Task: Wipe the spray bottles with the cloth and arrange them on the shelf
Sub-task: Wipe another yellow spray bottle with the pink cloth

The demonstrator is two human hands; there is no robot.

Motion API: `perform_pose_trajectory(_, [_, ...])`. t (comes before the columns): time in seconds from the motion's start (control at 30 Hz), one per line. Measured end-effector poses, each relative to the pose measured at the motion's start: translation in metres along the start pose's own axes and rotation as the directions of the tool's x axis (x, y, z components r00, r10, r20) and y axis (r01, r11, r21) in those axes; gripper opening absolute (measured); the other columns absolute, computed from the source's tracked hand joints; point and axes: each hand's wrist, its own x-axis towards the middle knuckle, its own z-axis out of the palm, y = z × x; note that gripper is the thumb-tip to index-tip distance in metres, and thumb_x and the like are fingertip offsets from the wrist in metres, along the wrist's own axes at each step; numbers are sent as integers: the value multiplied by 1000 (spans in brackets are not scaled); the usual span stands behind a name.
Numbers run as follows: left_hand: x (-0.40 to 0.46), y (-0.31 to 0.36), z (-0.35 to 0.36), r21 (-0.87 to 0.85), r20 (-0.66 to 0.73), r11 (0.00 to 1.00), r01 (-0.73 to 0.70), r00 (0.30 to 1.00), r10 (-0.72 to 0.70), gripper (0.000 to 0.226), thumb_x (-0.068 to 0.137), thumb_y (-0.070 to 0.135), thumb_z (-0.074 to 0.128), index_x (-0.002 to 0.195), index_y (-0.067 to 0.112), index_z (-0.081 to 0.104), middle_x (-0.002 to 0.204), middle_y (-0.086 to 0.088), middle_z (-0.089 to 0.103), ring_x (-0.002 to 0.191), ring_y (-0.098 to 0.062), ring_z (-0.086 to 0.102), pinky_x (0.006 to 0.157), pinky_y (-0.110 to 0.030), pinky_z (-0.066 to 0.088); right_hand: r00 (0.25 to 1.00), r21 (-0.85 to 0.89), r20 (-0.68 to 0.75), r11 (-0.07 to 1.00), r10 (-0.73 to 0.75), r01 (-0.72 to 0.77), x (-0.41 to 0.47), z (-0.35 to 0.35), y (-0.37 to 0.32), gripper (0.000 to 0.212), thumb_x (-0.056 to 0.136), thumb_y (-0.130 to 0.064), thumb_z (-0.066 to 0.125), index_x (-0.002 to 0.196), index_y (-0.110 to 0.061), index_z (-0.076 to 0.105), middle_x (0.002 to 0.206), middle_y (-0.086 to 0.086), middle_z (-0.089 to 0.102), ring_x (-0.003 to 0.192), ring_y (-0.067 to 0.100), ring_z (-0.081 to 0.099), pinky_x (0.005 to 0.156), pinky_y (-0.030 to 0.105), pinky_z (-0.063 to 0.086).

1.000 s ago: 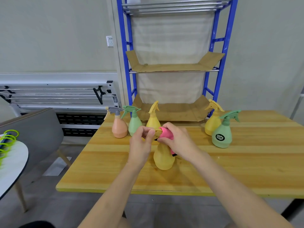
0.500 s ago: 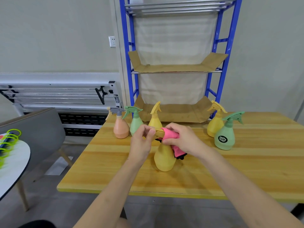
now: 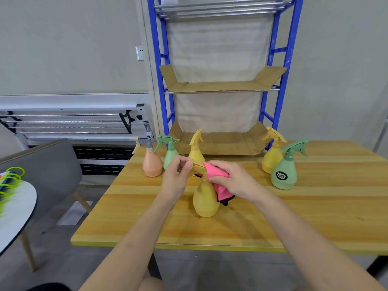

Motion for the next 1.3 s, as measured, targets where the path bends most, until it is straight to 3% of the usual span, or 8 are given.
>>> perform_pose_trajectory(0.13, [4,5,-5,33,42,999,20,999,-21,14,105,25,57,105,17,68,97,0,70,88,-11,60,78,-17,48,999,-26,-24,999,34,-34,-4,2,0,43,92,-32,78,133,-36,64,113,-11,73,97,12,68,88,41,56])
perform_pose_trajectory(0.33, [7,13,-4,56,-1,993,101,995,-101,16,104,20,57,112,13,70,84,1,62,73,2,53,68,-8,41,994,219,-38,972,98,-88,-25,5,-4,28,99,-32,69,125,-35,61,119,-15,72,107,6,69,92,37,59])
perform_pose_trajectory(0.57, [8,24,7,35,-149,973,229,964,-222,13,99,33,64,112,33,62,91,-2,74,90,-17,69,86,-38,56,965,407,-192,909,180,-89,-33,-3,-4,28,100,-21,69,127,-28,71,116,-11,76,108,9,71,91,33,59])
perform_pose_trajectory(0.73, [2,38,24,88,-180,943,320,937,-301,46,83,50,79,112,22,58,95,7,68,90,-10,65,83,-35,53,957,404,-208,909,200,-102,-29,-2,-7,36,97,-18,73,132,-27,69,113,-10,79,104,8,74,91,32,59])
perform_pose_trajectory(0.9, [2,34,26,127,-109,958,256,964,-243,30,91,31,76,114,13,70,105,6,70,104,-11,65,87,-27,51,963,447,-212,893,168,-58,-29,8,-12,30,95,-14,74,124,-22,74,108,-8,80,100,11,75,88,31,61])
perform_pose_trajectory(1.03, [5,34,17,71,-21,960,272,962,-271,21,97,21,69,117,14,73,107,0,71,99,-7,62,74,-14,43,865,420,-421,904,273,-81,-24,3,-8,25,97,-19,72,121,-25,74,107,-14,77,101,4,72,84,23,55])
perform_pose_trajectory(1.17, [12,35,10,38,83,949,314,945,-316,17,103,15,60,108,22,74,98,3,71,92,-5,59,76,-13,41,796,277,-572,960,196,-37,-9,-13,-10,26,100,-21,68,125,-29,71,108,-25,70,105,-5,65,88,14,49])
perform_pose_trajectory(1.3, [18,34,8,20,125,945,327,937,-327,21,104,13,58,105,23,75,100,4,73,96,-2,60,79,-11,40,879,181,-464,983,108,-25,12,-27,-15,36,103,-29,64,138,-24,67,122,-14,72,110,-3,64,94,19,52])
